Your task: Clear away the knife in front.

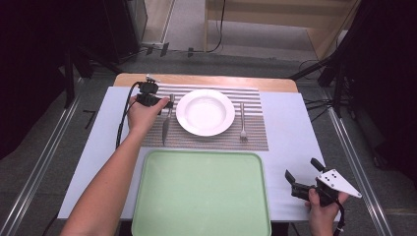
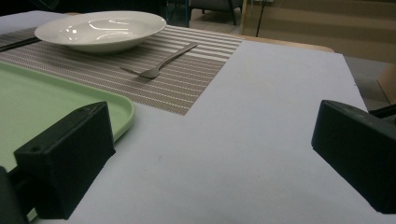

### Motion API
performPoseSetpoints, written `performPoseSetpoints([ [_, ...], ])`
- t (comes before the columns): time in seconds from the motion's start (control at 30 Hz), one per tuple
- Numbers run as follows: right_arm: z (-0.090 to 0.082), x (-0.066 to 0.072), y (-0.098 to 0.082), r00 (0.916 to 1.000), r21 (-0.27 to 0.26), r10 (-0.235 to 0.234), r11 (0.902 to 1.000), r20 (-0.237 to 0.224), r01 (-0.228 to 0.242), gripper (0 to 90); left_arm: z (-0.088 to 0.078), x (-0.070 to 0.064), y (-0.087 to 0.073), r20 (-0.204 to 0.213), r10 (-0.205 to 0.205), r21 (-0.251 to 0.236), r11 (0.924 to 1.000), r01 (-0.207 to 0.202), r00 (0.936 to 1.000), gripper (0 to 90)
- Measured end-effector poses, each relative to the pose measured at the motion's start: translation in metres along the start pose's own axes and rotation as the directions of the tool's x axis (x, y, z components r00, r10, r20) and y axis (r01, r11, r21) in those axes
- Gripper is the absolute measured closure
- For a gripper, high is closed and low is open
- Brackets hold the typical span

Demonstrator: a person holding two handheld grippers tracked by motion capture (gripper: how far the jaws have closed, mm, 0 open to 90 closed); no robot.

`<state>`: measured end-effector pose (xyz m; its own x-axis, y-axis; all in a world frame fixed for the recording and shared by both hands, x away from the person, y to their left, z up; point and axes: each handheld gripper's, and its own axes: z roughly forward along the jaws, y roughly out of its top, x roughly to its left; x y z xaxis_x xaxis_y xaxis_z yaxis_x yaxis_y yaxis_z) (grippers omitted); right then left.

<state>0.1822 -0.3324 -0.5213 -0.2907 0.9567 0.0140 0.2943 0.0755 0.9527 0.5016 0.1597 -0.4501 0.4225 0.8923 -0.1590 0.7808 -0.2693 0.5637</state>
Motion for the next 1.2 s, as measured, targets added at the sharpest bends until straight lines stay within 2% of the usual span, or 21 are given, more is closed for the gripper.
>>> performPoseSetpoints([
  [0.1, 0.0, 0.002, 0.0, 0.9997, 0.01, 0.021, 0.9997, -0.009, -0.021, 0.0, 0.004, -0.001, 0.001, -0.024, 0.002, 0.038, 0.9993, -0.001, 0.9997, 45.6],
  [0.17, 0.0, 0.002, 0.0, 0.9999, 0.012, 0.016, 0.9998, -0.006, -0.016, 0.0, 0.007, -0.002, 0.001, -0.007, 0.011, 0.063, 0.998, -0.011, 0.9999, 50.2],
  [0.23, 0.0, 0.002, 0.0, 0.9998, 0.012, 0.019, 0.9998, -0.005, -0.019, 0.0, 0.01, -0.004, 0.002, -0.014, 0.023, 0.083, 0.9964, -0.022, 0.9996, 55.1],
  [0.4, 0.0, 0.002, 0.0, 0.9999, 0.015, 0.016, 0.9998, -0.004, -0.016, 0.0, 0.014, -0.006, 0.003, -0.026, 0.038, 0.111, 0.9932, -0.035, 0.9989, 60.9],
  [0.6, 0.0, 0.002, 0.0, 0.9998, 0.014, 0.017, 0.9998, -0.005, -0.017, 0.0, 0.023, -0.011, 0.0, -0.045, 0.07, 0.159, 0.9854, -0.062, 0.9965, 63.9],
  [0.8, 0.0, 0.002, 0.0, 0.9998, 0.013, 0.019, 0.9997, -0.006, -0.019, 0.0, 0.032, -0.013, -0.002, -0.055, 0.091, 0.175, 0.9812, -0.08, 0.9943, 66.3],
  [0.9, 0.0, 0.002, 0.0, 0.9998, 0.012, 0.02, 0.9997, -0.006, -0.02, 0.0, 0.034, -0.016, -0.001, -0.075, 0.122, 0.176, 0.9785, -0.107, 0.9897, 68.3],
  [0.93, 0.0, 0.002, 0.0, 0.9998, 0.013, 0.02, 0.9997, -0.006, -0.02, 0.0, 0.034, -0.019, -0.001, -0.098, 0.122, 0.183, 0.9777, -0.103, 0.9877, 68.9],
  [1.0, 0.0, 0.002, 0.0, 0.9998, 0.013, 0.02, 0.9997, -0.005, -0.019, 0.0, 0.035, -0.022, 0.0, -0.118, 0.119, 0.194, 0.9765, -0.094, 0.9859, 70.3],
  [1.07, 0.0, 0.002, 0.0, 0.9998, 0.013, 0.02, 0.9997, -0.005, -0.02, 0.0, 0.035, -0.022, 0.002, -0.126, 0.124, 0.207, 0.9736, -0.096, 0.9842, 71.0],
  [1.2, -0.001, 0.002, 0.0, 0.9997, 0.014, 0.024, 0.9996, -0.002, -0.024, 0.0, 0.035, -0.021, 0.003, -0.135, 0.118, 0.211, 0.9736, -0.088, 0.9839, 77.6],
])
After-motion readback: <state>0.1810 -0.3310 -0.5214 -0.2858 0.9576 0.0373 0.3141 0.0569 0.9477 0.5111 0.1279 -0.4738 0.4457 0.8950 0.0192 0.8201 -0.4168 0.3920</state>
